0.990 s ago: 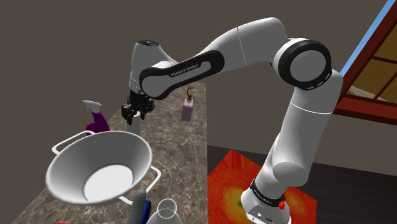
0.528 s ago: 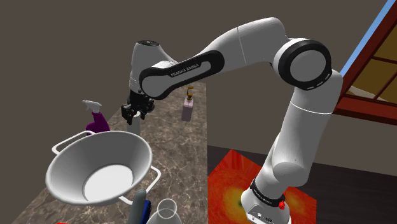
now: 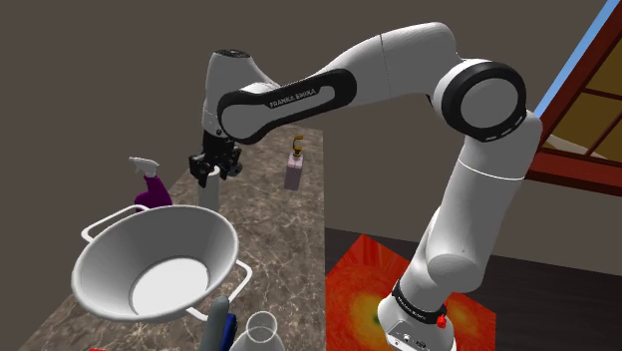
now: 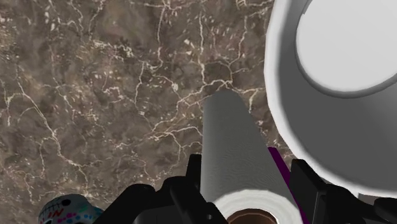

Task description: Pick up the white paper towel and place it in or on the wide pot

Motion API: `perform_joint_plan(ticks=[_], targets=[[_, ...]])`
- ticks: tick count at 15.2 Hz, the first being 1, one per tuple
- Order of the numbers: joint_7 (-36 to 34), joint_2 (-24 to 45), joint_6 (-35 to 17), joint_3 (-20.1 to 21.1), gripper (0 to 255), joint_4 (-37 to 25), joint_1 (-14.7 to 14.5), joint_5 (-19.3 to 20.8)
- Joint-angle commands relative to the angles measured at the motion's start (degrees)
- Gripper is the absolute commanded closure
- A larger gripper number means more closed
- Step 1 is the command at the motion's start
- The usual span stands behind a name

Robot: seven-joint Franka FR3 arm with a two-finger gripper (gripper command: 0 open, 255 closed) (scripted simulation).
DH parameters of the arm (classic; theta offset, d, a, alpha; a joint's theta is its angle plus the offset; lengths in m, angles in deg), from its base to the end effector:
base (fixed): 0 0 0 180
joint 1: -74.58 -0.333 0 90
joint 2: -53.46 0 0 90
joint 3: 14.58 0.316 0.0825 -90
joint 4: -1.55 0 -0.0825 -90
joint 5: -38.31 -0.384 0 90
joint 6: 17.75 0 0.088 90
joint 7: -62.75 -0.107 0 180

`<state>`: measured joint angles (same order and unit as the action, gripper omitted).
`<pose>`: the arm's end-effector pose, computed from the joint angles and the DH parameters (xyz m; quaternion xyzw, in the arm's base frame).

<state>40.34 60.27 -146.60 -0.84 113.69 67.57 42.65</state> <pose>0.5633 0.2070 0.4350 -0.9959 -0.0046 -0.0884 0.0161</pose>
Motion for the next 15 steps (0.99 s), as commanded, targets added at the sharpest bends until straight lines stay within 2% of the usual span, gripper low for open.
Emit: perform_joint_plan(ticks=[1,15], targets=[[0.1,-0.6,1.4,0.1,255,-0.9,0.0,-0.2],[1.0,-2.9,11.7,0.2,255,-8.9,0.1,-1.3]])
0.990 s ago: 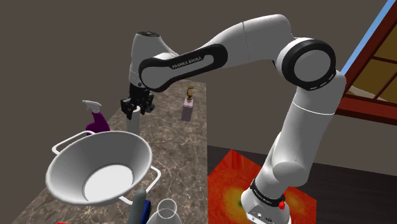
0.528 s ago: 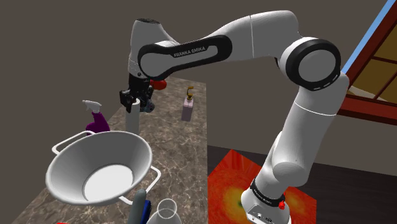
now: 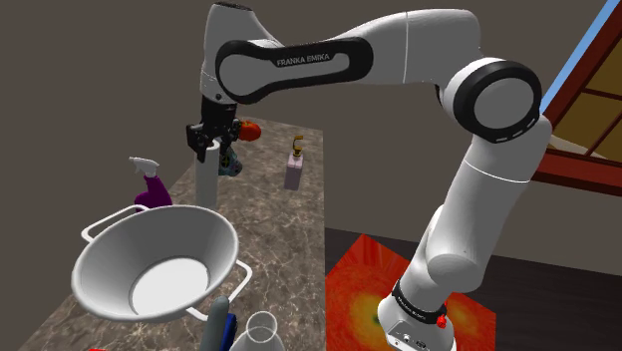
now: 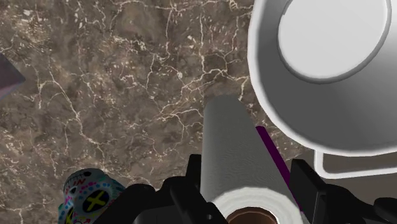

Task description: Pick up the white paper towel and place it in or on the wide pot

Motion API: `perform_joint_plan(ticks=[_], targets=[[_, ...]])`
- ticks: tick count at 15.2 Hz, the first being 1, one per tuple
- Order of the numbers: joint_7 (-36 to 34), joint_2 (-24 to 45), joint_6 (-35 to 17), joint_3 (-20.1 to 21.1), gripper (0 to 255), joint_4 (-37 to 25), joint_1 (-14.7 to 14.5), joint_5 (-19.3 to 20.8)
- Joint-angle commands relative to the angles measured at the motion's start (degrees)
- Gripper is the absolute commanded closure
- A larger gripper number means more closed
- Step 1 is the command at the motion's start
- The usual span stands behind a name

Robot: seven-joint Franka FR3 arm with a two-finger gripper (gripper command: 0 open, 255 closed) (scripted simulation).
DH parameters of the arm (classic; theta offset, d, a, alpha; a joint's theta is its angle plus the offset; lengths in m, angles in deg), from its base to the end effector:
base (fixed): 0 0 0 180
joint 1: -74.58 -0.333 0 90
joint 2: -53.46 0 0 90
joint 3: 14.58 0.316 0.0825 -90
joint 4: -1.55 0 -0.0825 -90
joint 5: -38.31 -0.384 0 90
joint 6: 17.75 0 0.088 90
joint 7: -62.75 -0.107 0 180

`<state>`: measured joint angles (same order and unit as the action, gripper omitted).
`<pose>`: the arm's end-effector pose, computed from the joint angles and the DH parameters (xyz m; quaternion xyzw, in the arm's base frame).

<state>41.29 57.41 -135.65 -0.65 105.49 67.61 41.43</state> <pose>0.5625 0.2081 0.5143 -0.9959 -0.0047 -0.0884 0.0162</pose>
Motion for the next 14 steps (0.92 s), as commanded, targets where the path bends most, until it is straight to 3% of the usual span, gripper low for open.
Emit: perform_joint_plan(ticks=[1,14], targets=[[0.1,-0.1,1.5,0.0,255,-1.3,0.0,-0.1],[0.4,0.0,11.6,0.1,255,-11.6,-0.1,-0.2]])
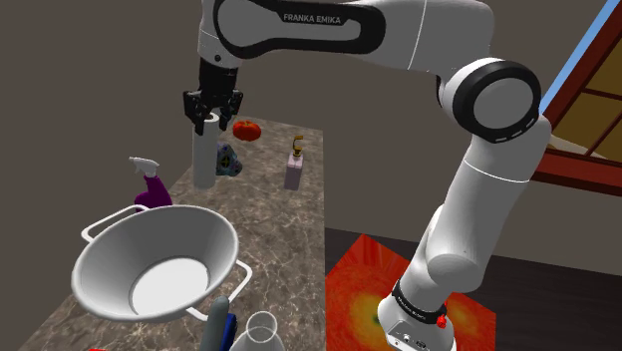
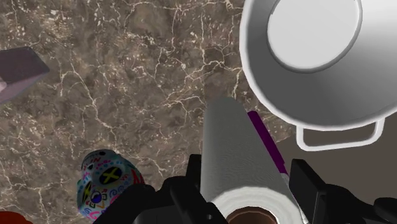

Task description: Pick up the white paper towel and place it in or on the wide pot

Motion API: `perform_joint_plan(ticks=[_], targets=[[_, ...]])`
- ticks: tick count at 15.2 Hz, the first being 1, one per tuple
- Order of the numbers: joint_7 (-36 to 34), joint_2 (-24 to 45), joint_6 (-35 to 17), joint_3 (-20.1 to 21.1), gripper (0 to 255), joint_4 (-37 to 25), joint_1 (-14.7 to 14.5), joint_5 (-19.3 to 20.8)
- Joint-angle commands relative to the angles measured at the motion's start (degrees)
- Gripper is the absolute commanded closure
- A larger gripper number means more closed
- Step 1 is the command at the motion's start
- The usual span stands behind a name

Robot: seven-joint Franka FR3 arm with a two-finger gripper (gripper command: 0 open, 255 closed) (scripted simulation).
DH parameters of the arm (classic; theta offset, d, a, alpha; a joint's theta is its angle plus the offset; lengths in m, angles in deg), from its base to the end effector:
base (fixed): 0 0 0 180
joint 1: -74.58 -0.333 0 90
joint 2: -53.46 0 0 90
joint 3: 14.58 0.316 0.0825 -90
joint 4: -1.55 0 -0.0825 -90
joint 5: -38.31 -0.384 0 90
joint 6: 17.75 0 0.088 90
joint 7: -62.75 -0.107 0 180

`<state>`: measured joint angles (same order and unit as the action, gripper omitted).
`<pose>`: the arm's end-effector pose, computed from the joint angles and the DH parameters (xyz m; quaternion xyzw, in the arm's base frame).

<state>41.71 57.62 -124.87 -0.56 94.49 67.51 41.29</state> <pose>0.5641 0.2081 0.5878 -0.9959 -0.0048 -0.0885 0.0162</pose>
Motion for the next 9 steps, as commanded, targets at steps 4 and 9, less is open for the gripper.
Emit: perform_joint_plan(ticks=[4,9], targets=[[0.0,0.4,4.0,0.1,255,-4.4,-0.1,0.1],[-3.6,0.5,7.7,1.7,255,-8.0,-2.2,0.8]])
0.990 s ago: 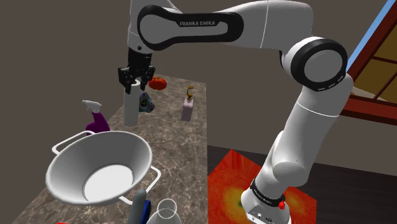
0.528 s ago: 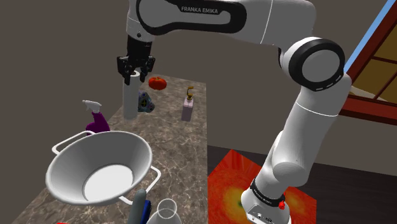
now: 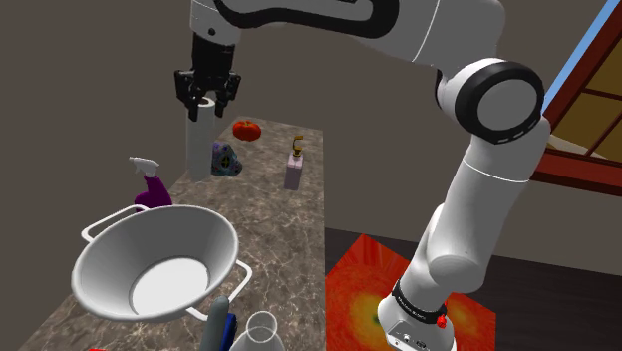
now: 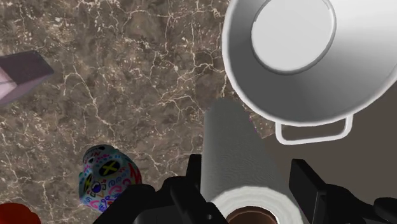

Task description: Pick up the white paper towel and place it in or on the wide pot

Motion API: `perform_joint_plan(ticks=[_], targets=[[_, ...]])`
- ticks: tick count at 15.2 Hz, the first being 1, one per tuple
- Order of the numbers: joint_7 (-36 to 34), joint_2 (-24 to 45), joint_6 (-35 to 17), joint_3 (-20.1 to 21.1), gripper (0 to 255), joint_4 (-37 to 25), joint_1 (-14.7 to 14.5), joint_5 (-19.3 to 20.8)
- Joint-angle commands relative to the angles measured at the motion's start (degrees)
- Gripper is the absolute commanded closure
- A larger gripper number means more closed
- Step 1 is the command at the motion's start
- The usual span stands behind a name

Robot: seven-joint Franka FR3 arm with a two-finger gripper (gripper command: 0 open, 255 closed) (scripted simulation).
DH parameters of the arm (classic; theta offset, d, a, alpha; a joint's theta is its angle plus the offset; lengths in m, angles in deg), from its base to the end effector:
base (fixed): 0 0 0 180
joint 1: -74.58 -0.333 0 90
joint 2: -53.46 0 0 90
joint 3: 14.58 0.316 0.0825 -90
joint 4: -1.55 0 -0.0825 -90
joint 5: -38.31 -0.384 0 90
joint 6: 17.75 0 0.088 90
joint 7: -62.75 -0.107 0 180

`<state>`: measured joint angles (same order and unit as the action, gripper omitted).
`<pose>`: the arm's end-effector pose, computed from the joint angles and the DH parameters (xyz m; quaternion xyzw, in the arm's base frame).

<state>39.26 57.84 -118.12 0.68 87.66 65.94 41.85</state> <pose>0.5491 0.2302 0.6323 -0.9959 -0.0052 -0.0884 0.0161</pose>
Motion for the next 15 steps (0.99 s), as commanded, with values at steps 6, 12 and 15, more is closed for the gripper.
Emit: perform_joint_plan(ticks=[6,12,15], targets=[[-8.6,1.9,6.8,4.0,255,-7.9,-5.1,2.4],[-16.4,6.8,14.2,7.4,255,-19.2,-11.2,6.1],[-17.9,7.0,13.8,7.9,255,-18.9,-12.2,6.5]])
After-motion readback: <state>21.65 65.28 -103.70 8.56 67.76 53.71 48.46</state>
